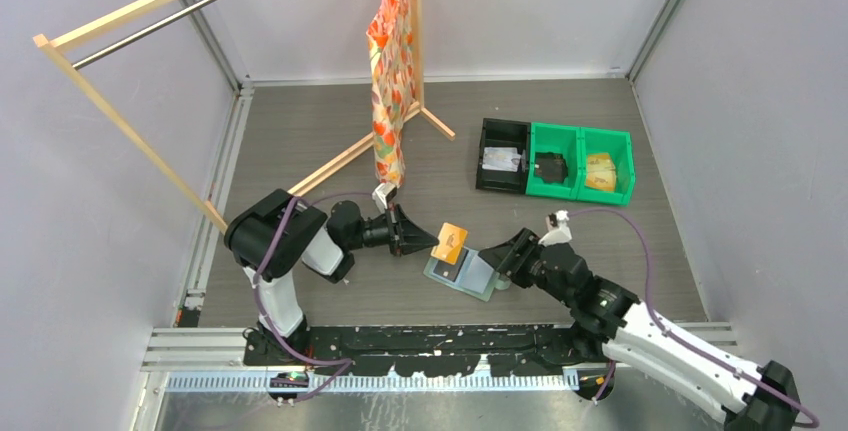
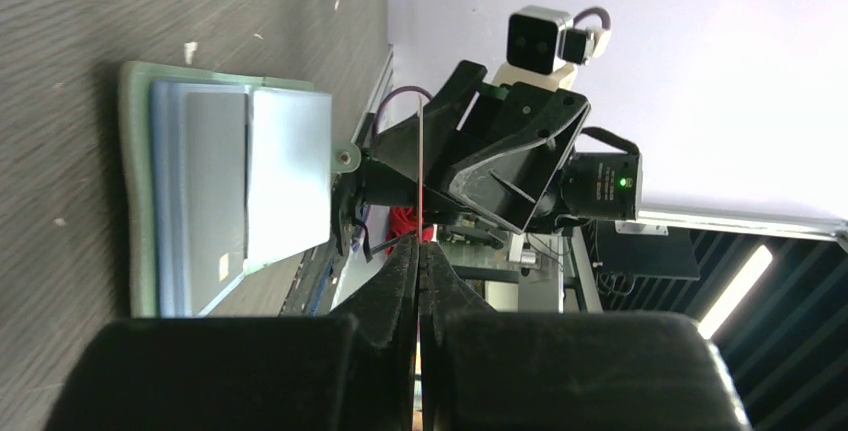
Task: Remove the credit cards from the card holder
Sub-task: Place the credit card in the storage box.
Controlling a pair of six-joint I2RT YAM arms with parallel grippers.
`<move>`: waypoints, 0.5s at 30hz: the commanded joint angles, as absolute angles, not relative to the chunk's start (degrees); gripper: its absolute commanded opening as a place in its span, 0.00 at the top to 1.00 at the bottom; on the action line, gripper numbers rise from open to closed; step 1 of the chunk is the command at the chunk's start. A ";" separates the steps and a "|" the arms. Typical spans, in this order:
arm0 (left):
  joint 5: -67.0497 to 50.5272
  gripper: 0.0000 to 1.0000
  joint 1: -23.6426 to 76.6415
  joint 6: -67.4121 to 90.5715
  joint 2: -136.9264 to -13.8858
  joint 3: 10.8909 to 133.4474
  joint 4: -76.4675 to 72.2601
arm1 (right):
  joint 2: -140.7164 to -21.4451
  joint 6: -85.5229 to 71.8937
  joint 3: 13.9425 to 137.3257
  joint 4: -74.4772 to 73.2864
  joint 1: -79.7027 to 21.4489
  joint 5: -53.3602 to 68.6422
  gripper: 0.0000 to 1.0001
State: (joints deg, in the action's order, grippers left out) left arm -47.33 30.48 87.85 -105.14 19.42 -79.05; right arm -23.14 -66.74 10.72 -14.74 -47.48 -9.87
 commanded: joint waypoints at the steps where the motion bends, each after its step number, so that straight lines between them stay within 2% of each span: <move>1: -46.76 0.99 32.19 88.75 -102.51 21.21 -82.00 | -34.27 -68.58 10.56 8.46 -47.44 -4.55 0.37; 6: -46.41 0.99 32.38 88.99 -101.78 21.02 -82.00 | -46.49 -72.84 7.95 31.50 -47.46 -1.05 0.35; 10: -47.09 0.99 32.42 89.14 -101.66 20.76 -82.00 | -52.24 -73.07 9.16 35.33 -47.43 1.02 0.36; 12: -47.19 0.99 32.42 89.12 -101.45 20.50 -82.00 | -53.42 -73.69 8.86 37.27 -47.39 0.59 0.43; 15: -47.11 0.99 32.42 89.09 -101.04 20.22 -81.99 | -53.67 -74.85 7.75 38.60 -47.39 -1.56 0.64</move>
